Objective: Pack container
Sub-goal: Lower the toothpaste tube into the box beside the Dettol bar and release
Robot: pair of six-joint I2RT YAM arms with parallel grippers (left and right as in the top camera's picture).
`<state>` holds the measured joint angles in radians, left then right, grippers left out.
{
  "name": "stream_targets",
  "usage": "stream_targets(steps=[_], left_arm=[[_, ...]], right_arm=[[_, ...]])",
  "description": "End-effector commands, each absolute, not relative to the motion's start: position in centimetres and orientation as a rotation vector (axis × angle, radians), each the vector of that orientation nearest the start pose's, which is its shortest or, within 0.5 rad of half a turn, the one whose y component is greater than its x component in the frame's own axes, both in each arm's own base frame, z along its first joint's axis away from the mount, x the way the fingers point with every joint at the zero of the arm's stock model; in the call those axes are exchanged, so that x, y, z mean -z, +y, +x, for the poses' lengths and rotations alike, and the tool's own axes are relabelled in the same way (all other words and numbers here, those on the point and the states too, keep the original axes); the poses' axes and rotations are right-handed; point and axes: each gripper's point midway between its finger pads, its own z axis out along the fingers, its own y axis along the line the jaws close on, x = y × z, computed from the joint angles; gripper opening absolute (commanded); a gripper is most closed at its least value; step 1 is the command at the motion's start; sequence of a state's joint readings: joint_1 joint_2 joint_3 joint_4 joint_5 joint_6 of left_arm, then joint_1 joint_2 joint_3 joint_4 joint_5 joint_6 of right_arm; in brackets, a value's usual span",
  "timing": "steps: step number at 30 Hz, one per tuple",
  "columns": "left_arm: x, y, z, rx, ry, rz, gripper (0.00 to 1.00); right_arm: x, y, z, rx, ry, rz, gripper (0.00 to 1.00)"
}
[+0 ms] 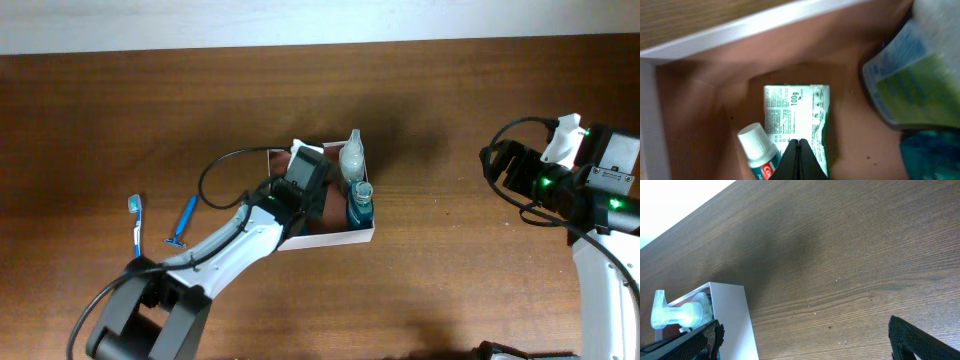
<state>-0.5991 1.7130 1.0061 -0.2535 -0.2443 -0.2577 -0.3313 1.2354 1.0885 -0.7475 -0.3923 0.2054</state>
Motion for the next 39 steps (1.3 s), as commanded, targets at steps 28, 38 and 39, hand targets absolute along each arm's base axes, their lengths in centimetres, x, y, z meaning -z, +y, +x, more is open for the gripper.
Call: stream_targets(steps=[28,38,39], left_arm=[[-14.4,-18.4,32.1,-0.108,2.725,0.319,0.0],[-11.2,-16.7,24.3,-0.063,3.058,0.365,0.0],[-10.7,-16.6,24.1,-0.07,3.067,0.357,0.0]], right_arm=[[-21.1,-4.9,33.6,-0.408,2.355,0.474,0.98],[-21.1,-4.9,33.6,-0.408,2.355,0.473,0.98],[-21.1,-4.9,33.6,-0.408,2.355,0.474,0.98]])
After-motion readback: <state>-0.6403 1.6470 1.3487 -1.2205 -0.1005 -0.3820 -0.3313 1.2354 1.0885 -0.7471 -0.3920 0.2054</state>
